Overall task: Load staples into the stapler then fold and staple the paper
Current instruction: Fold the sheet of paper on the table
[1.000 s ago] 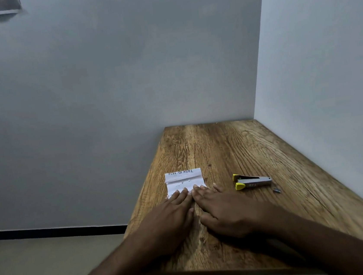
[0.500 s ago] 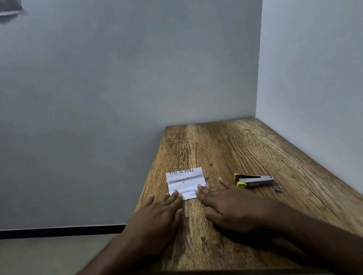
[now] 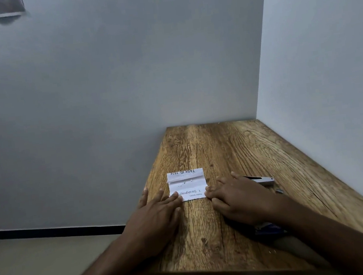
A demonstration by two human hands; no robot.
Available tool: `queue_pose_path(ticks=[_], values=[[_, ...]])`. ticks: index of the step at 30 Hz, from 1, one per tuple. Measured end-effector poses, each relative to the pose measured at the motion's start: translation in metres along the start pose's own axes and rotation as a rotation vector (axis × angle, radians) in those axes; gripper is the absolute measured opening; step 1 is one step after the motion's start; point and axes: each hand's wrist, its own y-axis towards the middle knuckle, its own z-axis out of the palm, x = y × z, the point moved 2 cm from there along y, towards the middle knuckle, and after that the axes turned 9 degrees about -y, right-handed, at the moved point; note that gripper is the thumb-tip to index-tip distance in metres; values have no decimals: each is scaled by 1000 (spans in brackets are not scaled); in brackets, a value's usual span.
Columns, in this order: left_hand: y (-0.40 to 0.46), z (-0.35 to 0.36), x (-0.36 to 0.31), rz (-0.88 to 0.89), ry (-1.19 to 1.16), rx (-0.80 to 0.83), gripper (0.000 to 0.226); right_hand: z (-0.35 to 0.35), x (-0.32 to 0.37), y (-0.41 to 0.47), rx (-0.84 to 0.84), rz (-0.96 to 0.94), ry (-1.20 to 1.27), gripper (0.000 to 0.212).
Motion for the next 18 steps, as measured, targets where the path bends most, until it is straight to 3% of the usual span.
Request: queue_pose_path(ticks=[9, 15, 18], values=[[6, -5, -5, 3, -59, -99, 43, -9, 0, 21, -281, 68, 37, 23], [11, -12, -8, 6, -174, -285, 29, -16, 3, 38, -234, 16, 37, 37], [15, -16, -7, -26, -164, -340, 28, -18, 5, 39, -228, -54, -25, 30]])
